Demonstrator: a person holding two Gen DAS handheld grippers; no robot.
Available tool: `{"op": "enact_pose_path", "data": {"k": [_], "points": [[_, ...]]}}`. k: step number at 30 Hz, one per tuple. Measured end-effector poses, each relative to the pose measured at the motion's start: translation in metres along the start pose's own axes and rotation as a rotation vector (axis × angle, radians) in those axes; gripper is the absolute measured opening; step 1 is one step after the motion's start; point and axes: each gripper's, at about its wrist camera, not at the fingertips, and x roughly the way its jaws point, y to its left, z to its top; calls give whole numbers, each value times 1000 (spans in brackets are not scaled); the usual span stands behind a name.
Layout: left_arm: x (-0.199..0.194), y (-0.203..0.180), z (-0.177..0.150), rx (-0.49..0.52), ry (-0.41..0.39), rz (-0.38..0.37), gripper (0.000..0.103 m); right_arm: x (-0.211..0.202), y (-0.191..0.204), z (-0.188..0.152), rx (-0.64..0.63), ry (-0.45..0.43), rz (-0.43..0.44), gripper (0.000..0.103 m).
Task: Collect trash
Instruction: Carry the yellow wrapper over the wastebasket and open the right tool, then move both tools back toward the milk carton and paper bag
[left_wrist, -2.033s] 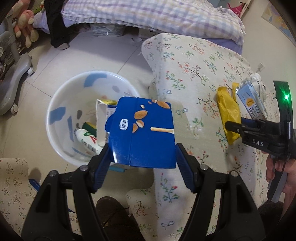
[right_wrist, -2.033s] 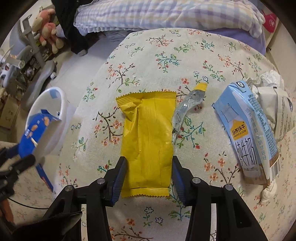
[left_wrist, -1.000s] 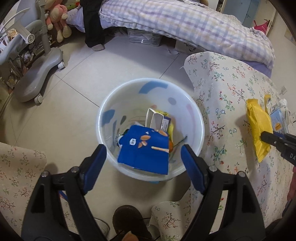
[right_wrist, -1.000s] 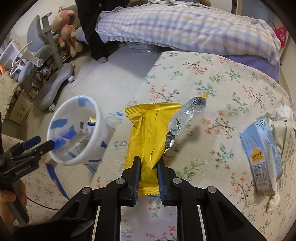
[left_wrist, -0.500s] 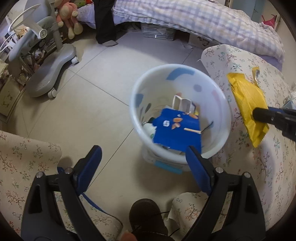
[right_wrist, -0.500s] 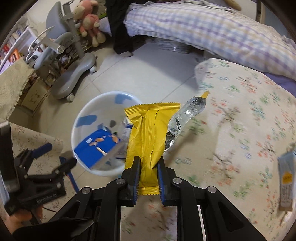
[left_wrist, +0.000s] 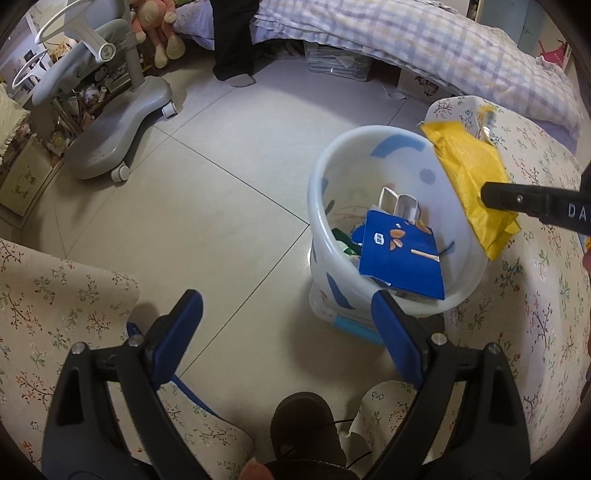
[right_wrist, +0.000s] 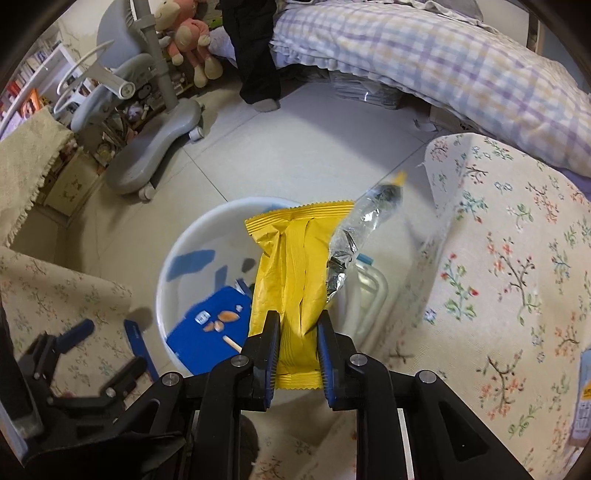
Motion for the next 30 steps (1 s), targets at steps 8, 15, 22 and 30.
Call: {"op": "enact_pose_path", "data": {"k": [8,15,22,30], "points": [[-5,-1,-2,6,16,-19,92,-28,-23,-12,78,-25,-12,54],[-13,-10,-5,-11,44,-73,92,-70,-63,-43,135,-42,-83,56],[-28,-38,-4,-9,50,-139,92,-115,-120,-84,227,-61,-141,63],[-41,-92,-1,29,55,-198,92,-158,-187,-122,354,-119,-175,69]]}}
